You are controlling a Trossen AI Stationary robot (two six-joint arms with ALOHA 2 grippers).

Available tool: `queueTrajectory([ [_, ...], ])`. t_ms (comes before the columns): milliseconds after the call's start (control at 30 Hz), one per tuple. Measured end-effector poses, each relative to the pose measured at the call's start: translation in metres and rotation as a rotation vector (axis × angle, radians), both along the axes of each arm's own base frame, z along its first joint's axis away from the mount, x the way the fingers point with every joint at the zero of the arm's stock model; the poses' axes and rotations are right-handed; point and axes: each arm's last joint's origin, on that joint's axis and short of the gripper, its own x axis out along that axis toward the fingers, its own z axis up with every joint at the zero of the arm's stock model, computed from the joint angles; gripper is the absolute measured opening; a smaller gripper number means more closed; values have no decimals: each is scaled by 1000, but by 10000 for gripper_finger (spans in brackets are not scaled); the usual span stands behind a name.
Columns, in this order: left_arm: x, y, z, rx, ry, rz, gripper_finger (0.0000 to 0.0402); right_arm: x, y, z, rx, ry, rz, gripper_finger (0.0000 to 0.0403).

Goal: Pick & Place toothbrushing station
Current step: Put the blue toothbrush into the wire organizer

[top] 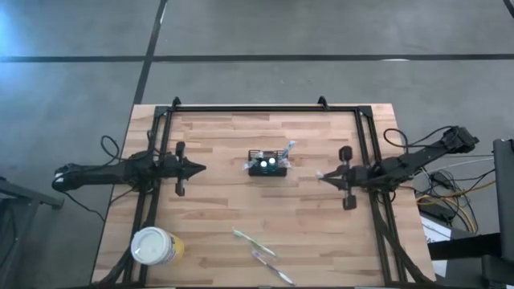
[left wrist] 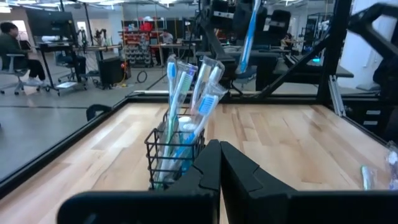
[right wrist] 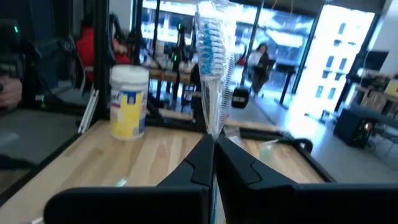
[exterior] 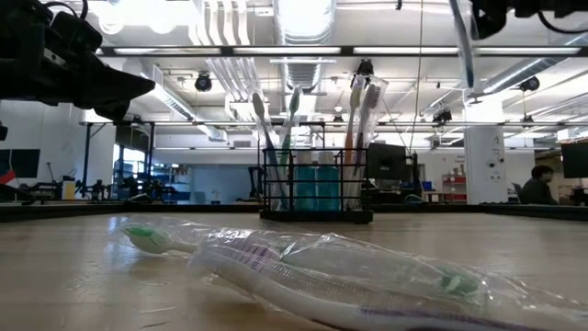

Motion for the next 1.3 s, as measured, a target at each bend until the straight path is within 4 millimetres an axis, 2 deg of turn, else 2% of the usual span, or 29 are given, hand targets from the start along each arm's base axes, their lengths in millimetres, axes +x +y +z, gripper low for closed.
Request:
queueTrajectory([
  [333, 0, 0, 1, -4, -21, -1, 3, -34, -15, -27, 15, -143, 1, 8],
  [800, 0, 0, 5, -41, -56, -1, 3, -49, -22, -64, 46, -198, 1, 8],
  [900, 0, 0, 10, -39, -70, -8, 3, -49, -22, -63, 75, -212, 4, 8],
  [1033, 1, -1, 30, -8, -100, -34, 3, -48, -22, -53, 87, -245, 3, 8],
  [1167, 6, -1, 61, 12, -128, -33, 3, -43, -19, -38, 53, -246, -3, 8],
  [1300, 17, 0, 94, 21, -137, -28, 16, -33, -15, -13, 26, -233, -7, 8],
])
